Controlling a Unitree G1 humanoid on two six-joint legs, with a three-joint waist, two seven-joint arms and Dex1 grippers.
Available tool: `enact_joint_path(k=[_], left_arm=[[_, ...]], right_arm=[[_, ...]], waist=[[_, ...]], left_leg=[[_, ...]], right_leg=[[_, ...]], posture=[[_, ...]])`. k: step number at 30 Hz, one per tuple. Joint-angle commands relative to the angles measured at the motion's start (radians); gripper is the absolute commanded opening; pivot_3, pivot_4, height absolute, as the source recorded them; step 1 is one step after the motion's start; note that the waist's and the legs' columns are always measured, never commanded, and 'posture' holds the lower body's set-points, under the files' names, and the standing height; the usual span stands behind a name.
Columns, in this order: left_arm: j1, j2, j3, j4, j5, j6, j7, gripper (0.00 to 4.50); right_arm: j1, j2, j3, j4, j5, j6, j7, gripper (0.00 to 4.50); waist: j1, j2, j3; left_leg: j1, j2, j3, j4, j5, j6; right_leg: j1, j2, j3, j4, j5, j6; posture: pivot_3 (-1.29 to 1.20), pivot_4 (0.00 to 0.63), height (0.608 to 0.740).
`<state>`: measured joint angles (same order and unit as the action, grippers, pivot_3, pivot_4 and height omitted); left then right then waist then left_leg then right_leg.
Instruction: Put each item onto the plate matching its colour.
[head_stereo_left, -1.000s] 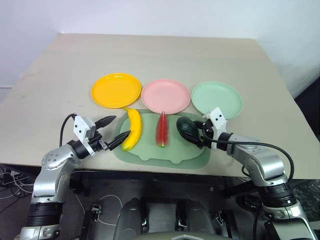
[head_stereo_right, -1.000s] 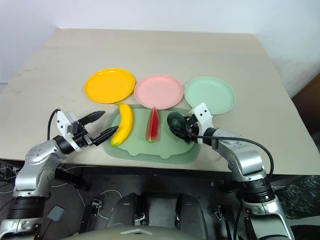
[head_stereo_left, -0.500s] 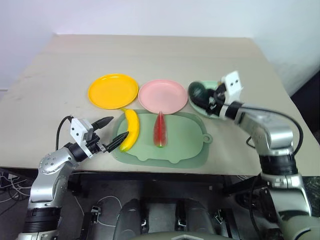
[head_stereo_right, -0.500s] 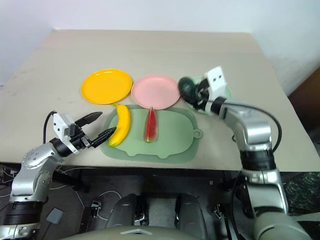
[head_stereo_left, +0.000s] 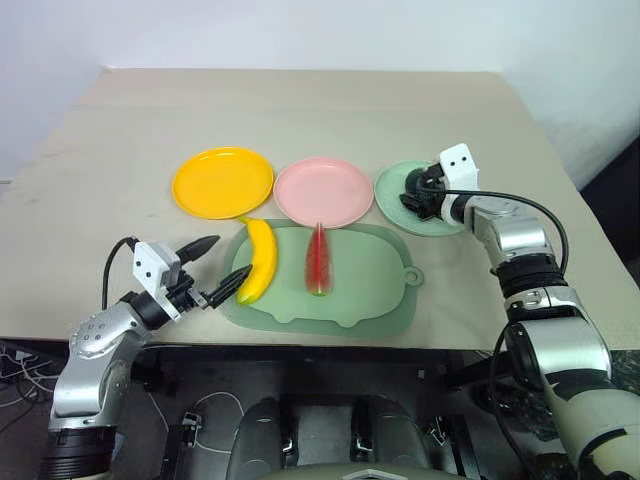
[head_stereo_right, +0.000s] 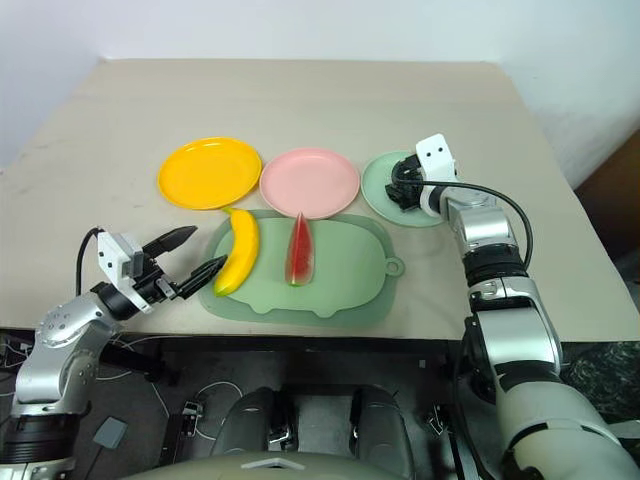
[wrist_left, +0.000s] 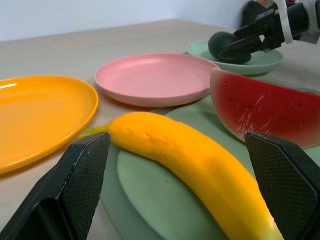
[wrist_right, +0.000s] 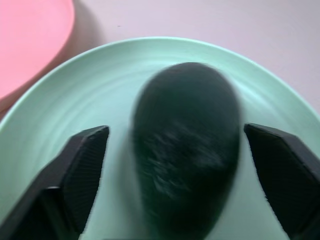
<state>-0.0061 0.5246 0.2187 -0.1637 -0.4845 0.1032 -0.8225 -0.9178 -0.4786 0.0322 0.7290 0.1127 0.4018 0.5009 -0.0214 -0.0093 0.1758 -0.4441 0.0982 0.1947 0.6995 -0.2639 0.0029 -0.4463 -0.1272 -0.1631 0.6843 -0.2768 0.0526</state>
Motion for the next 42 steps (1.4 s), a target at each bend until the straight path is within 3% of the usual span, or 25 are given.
enact_joint_path(k=[1, 4, 9, 14, 19, 25, 35, 39, 42], left_arm=[[0.001, 0.012, 0.031, -0.039, -0.015, -0.008, 0.004, 4.5], [0.0, 0.015, 0.033, -0.037, -0.016, -0.007, 0.004, 4.5], [-0.008, 0.025, 0.038, -0.026, -0.02, -0.005, -0.002, 4.5], [-0.023, 0.028, 0.038, -0.003, -0.02, -0.011, -0.012, 4.5], [-0.055, 0.017, 0.017, 0.024, -0.015, -0.015, -0.022, 4.5], [-0.068, 0.011, 0.011, 0.041, -0.015, -0.019, -0.031, 4.5], [-0.061, 0.01, 0.007, 0.036, -0.007, -0.024, -0.044, 4.5], [-0.053, 0.009, 0.009, 0.03, -0.004, -0.027, -0.043, 4.5], [-0.049, 0.012, 0.008, 0.028, 0.0, -0.029, -0.042, 4.5]], right_arm=[[-0.007, -0.026, -0.056, -0.143, 0.035, 0.012, 0.029, 4.48], [0.003, -0.042, -0.081, -0.228, 0.051, 0.061, 0.028, 4.48], [0.114, -0.091, -0.098, -0.646, 0.178, 0.41, 0.089, 4.48], [0.183, 0.041, -0.171, -1.028, 0.379, 0.832, -0.016, 4.48], [0.141, 0.128, -0.145, -1.109, 0.425, 1.184, -0.089, 4.48], [0.159, 0.197, -0.137, -1.075, 0.557, 1.213, -0.193, 4.48], [0.095, 0.32, -0.156, -0.894, 0.764, 1.213, -0.521, 4.48], [0.082, 0.342, -0.124, -0.833, 0.81, 1.213, -0.622, 4.48], [0.067, 0.324, -0.016, -0.825, 0.78, 1.213, -0.653, 4.48]], waist=[[0.001, 0.0, 0.0], [0.002, 0.0, 0.0], [0.004, 0.0, 0.0], [-0.002, 0.001, 0.0], [0.008, 0.0, 0.0], [0.004, 0.0, -0.001], [0.0, 0.0, -0.001], [0.001, 0.0, -0.001], [-0.001, 0.0, -0.001]], left_leg=[[0.0, 0.0, 0.0, 0.0, 0.0, 0.0], [0.0, 0.0, 0.0, 0.0, 0.0, 0.0], [-0.001, 0.002, -0.001, 0.0, 0.0, 0.0], [0.0, 0.002, -0.001, -0.001, 0.0, 0.0], [-0.001, 0.001, -0.002, 0.0, -0.001, 0.001], [-0.002, 0.001, -0.002, 0.0, -0.002, 0.002], [-0.002, 0.0, -0.001, -0.001, -0.001, 0.002], [-0.002, 0.0, -0.001, -0.001, -0.001, 0.002], [-0.002, 0.0, -0.001, -0.001, -0.001, 0.002]], right_leg=[[0.0, 0.0, 0.0, 0.0, 0.0, 0.0], [0.0, 0.0, 0.0, 0.0, 0.0, 0.0], [-0.001, 0.0, 0.0, 0.0, 0.0, 0.0], [-0.001, 0.0, 0.0, 0.0, 0.0, -0.001], [-0.001, -0.001, 0.0, 0.0, 0.0, -0.001], [-0.001, -0.002, -0.001, -0.001, 0.0, 0.0], [-0.001, -0.001, 0.0, -0.001, 0.0, 0.0], [-0.001, -0.001, 0.0, -0.001, 0.0, 0.0], [-0.002, -0.001, 0.0, -0.001, 0.0, 0.0]], posture=[[0.0, 0.15, 0.695], [0.0, 0.15, 0.695], [0.0, 0.15, 0.695], [0.0, 0.15, 0.695], [0.0, 0.15, 0.695], [0.0, 0.15, 0.695], [0.0, 0.15, 0.695], [0.0, 0.15, 0.695], [0.0, 0.15, 0.695]])
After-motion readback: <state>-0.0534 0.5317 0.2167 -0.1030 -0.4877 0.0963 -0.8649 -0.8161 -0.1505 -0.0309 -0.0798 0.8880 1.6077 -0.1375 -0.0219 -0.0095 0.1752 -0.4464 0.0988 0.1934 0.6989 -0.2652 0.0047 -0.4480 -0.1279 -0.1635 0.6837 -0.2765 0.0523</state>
